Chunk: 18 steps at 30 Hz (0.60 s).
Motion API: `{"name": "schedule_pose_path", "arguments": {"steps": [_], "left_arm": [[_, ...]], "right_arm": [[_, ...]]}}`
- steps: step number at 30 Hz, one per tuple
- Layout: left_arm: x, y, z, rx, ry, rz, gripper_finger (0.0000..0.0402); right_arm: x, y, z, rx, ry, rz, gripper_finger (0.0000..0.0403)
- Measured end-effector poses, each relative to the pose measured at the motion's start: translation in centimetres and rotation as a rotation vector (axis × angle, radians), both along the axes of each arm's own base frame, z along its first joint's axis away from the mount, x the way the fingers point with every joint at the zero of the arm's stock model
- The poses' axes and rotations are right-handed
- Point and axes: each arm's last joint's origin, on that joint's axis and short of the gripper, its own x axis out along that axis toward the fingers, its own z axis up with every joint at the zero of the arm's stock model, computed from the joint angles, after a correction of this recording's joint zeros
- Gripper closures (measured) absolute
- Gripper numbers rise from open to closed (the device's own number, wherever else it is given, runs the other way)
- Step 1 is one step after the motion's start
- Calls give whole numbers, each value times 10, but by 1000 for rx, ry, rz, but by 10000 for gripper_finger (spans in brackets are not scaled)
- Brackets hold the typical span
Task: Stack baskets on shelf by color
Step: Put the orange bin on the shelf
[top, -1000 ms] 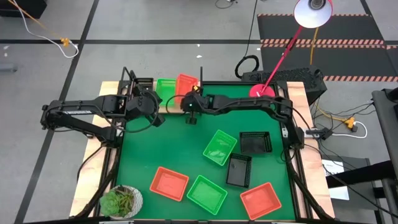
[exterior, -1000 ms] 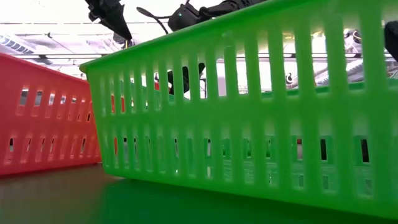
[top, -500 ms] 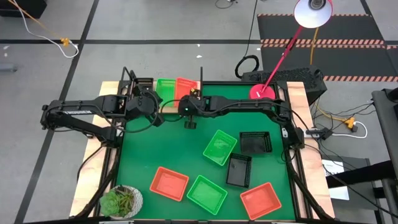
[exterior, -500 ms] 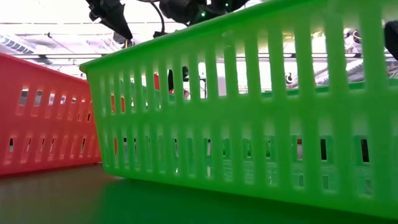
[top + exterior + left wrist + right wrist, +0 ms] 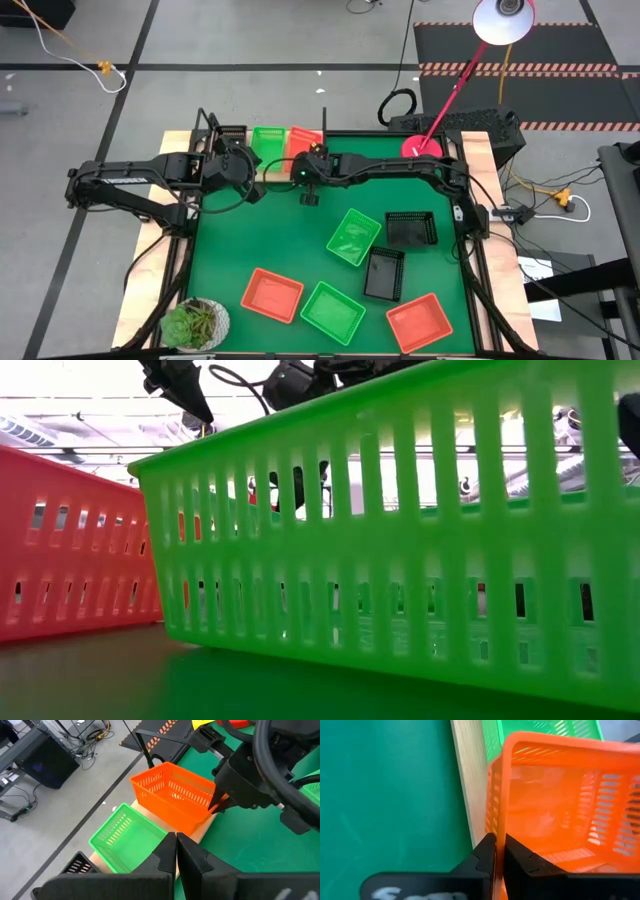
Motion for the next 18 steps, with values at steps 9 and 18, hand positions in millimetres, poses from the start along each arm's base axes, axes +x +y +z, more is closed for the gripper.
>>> {"name": "schedule_pose_path", "arguments": {"steps": [9,18], "left_arm": [[0,0,0,0,0,0,385],[0,0,0,-2,-1,1,385]], "right_arm": [[-1,-5,-4,-9,-9,-17,361],[0,-6,-3,-21,-14,1,329]]}}
